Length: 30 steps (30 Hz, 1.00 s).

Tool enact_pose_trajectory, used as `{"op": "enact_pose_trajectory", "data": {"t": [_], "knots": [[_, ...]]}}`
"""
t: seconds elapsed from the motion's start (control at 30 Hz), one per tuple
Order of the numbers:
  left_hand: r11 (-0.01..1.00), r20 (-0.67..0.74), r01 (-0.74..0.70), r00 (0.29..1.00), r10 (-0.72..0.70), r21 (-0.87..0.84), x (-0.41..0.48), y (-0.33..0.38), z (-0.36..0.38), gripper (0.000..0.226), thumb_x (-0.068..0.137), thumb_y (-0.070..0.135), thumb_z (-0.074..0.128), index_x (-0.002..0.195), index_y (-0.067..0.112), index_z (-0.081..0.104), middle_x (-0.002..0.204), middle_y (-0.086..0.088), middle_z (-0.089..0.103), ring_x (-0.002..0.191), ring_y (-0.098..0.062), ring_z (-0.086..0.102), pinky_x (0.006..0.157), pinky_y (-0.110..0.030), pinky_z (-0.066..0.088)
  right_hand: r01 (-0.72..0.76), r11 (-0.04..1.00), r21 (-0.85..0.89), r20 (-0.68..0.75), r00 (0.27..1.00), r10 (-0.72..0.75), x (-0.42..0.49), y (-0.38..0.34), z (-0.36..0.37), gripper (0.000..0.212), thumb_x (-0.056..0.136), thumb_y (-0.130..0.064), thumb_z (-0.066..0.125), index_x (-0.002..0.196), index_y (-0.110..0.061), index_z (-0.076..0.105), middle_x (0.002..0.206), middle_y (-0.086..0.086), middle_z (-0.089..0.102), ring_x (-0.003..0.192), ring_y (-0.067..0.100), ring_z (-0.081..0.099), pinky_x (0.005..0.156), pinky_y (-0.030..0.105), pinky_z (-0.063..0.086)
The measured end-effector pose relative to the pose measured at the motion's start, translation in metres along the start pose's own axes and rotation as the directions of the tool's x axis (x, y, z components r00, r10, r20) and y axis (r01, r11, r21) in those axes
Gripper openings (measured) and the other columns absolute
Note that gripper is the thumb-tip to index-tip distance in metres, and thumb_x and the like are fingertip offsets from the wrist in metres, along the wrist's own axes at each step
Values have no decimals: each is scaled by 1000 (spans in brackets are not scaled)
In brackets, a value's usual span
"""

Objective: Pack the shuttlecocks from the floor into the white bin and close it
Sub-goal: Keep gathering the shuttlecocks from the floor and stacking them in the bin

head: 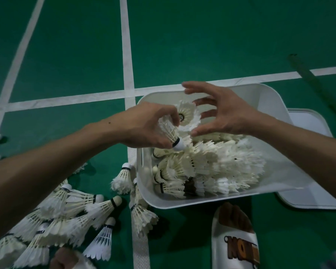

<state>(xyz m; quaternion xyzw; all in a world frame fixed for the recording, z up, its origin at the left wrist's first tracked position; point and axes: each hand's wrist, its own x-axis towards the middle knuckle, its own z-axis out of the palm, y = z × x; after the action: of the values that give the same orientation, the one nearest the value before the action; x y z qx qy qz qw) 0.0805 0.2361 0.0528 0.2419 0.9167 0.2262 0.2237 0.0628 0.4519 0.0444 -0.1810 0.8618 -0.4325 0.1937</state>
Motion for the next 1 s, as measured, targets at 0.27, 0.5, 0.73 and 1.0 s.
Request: {"op": "enact_pose_trajectory", "data": {"t": [0.27, 0.5, 0.73, 1.0], "knots": [[995, 10, -13, 1000, 14, -97, 4, 7, 5, 59, 76, 34, 75, 122, 41, 39, 124, 2, 54, 95, -13, 58, 84, -32, 50, 74, 917, -392, 0, 997, -80, 3, 11, 4, 73, 67, -25, 85, 132, -27, 51, 126, -5, 57, 105, 4, 46, 91, 23, 37], [997, -150, 40, 987, -50, -66, 3, 2, 2, 48, 74, 12, 71, 108, 25, 39, 88, 9, 42, 66, -6, 43, 48, -9, 36, -261, 965, -12, -159, 954, 256, -1, 55, -1, 48, 78, -24, 77, 121, -30, 57, 117, 0, 52, 92, 15, 59, 64, 18, 47], [998, -131, 43, 990, -50, -53, 6, 2, 2, 46, 75, 12, 70, 110, 23, 41, 90, 10, 41, 68, -3, 41, 50, -11, 34, -336, 895, 295, -149, 909, 390, 4, 62, 3, 37, 79, -13, 75, 114, -14, 62, 105, 6, 60, 87, 21, 65, 64, 27, 59], [997, -139, 31, 989, -41, -70, 9, -3, 1, 44, 76, 16, 71, 109, 27, 43, 83, 20, 42, 67, 0, 43, 52, -14, 28, -387, 846, 367, -17, 906, 422, 4, 56, 24, 36, 81, -13, 73, 113, -14, 58, 106, 8, 66, 90, 23, 68, 72, 32, 59]]}}
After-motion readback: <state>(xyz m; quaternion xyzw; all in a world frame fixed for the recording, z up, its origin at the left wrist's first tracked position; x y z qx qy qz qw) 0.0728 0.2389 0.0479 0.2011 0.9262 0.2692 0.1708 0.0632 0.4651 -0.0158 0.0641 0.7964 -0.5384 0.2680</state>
